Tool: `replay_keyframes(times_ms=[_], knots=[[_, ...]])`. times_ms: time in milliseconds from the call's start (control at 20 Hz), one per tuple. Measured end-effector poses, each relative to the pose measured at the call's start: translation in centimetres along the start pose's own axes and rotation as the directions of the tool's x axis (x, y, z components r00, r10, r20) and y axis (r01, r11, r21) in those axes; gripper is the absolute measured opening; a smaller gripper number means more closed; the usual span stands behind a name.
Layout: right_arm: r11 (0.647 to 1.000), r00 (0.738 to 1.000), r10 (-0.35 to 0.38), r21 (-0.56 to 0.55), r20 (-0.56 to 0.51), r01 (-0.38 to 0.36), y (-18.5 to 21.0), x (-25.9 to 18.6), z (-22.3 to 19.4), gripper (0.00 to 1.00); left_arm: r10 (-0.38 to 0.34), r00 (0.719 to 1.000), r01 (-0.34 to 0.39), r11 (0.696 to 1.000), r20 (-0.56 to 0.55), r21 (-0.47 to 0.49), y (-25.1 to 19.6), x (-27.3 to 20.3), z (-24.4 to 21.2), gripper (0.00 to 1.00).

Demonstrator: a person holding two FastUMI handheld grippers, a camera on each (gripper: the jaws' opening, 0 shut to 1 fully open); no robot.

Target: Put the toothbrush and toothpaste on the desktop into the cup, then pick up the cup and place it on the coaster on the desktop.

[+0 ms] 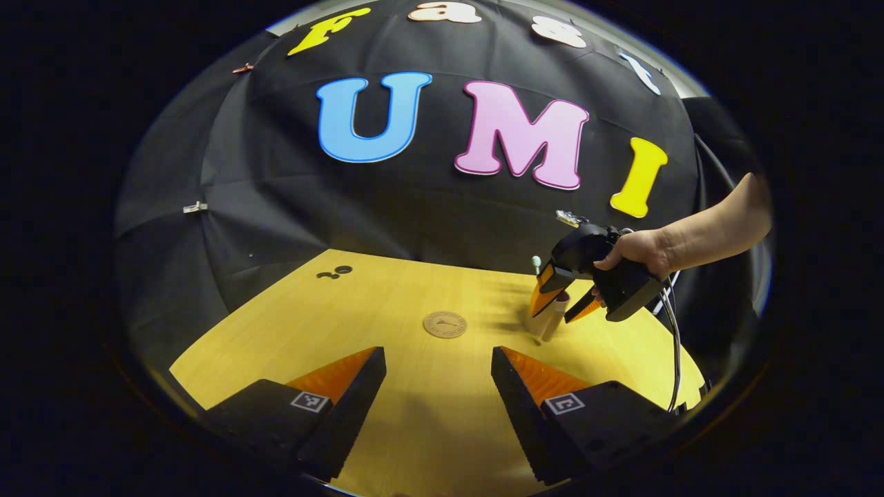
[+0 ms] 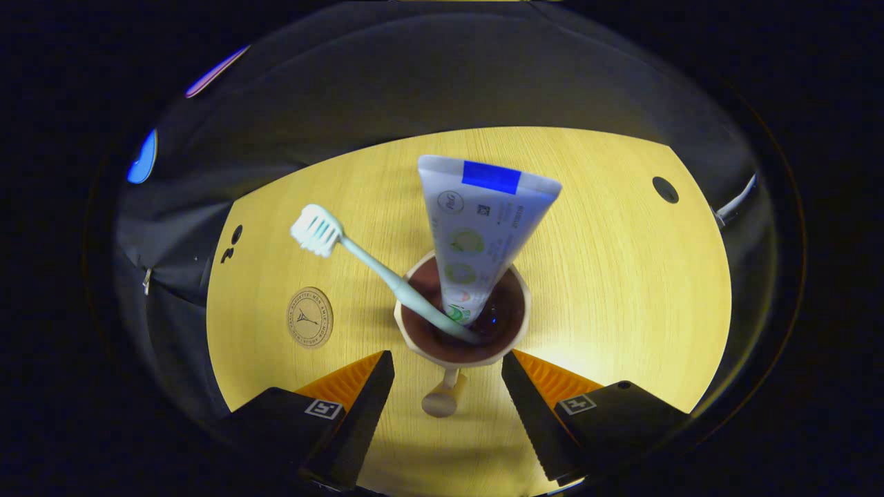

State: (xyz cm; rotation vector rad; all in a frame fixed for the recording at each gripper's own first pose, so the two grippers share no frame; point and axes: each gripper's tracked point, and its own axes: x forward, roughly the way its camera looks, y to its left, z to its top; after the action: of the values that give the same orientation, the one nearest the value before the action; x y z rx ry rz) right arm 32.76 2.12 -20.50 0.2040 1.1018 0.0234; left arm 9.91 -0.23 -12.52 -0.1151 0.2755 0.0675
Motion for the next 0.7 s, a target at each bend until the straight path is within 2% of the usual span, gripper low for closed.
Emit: replay_keyframes(times_ms=[150,200,250,400,450,500,600,650,700], knots=[[0.999,0.999,-0.037,0.025,-0.032,0.038,-0.8,1.5,-0.2,0.95,0.039,0.999,-0.039,0.999,-0.019,-0.016,1.4,-0.9,-0.7,1.00],[0.998,0.998,-0.054,0.023,-0.037,0.054,-1.1,1.9,-0.2,0.94,0.047,0.999,-0.047,0.999,-0.023,-0.024,1.8,-1.1,-1.0,0.97],[0.998,0.997,-0.063,0.022,-0.039,0.064,-1.4,2.2,-0.3,0.87,0.052,0.998,-0.053,0.998,-0.027,-0.033,2.0,-1.3,-1.2,0.97],[0.996,0.996,-0.086,0.025,-0.032,0.087,-2.1,3.2,0.0,0.83,0.056,0.997,-0.059,0.997,-0.044,-0.054,2.1,-1.6,-1.8,0.98],[0.996,0.996,-0.083,0.028,-0.037,0.084,-2.1,3.4,0.0,0.78,0.056,0.997,-0.058,0.997,-0.049,-0.056,2.0,-1.7,-1.9,0.98],[0.996,0.996,-0.082,0.030,-0.039,0.083,-2.1,3.6,0.0,0.78,0.054,0.997,-0.057,0.997,-0.052,-0.056,2.0,-1.8,-2.0,0.98],[0.996,0.995,-0.084,0.017,-0.047,0.085,-2.0,3.9,-0.2,0.71,0.047,0.997,-0.050,0.997,-0.053,-0.051,1.6,-2.0,-2.0,0.98],[0.996,0.995,-0.083,0.013,-0.062,0.084,-1.8,4.3,-0.7,0.61,0.043,0.998,-0.045,0.998,-0.055,-0.046,1.4,-2.0,-2.0,0.98],[0.996,0.995,-0.084,0.006,-0.045,0.084,-1.8,3.6,-0.4,0.45,0.040,0.998,-0.042,0.998,-0.058,-0.041,1.4,-2.0,-2.1,0.97]])
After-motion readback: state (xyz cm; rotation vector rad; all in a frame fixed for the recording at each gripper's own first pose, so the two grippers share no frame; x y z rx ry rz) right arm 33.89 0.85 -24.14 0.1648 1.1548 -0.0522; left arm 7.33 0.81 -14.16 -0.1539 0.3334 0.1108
